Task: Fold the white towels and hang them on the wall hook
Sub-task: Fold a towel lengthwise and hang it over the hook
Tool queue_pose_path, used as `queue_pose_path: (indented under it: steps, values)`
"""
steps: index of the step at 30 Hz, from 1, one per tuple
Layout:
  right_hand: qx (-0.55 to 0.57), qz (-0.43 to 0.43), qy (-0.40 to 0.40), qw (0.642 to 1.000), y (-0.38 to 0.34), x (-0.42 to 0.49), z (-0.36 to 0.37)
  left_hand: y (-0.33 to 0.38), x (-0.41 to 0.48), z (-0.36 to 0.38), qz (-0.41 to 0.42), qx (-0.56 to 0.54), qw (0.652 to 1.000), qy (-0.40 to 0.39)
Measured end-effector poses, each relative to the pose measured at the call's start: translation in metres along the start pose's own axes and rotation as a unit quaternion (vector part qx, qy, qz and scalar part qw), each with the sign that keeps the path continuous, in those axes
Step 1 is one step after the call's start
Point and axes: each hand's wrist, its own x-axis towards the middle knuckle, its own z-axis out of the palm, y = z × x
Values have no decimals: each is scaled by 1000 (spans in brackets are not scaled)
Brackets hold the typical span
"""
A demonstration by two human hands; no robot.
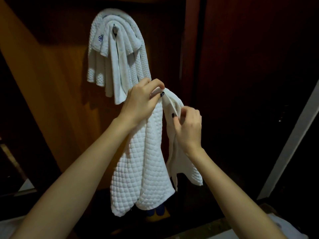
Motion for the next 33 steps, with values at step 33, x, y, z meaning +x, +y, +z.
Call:
queue_pose_path:
  steps: [33]
  values:
    - [-134, -122, -115, 977, 23, 82, -41, -4, -171, 173, -236, -147, 960, -37]
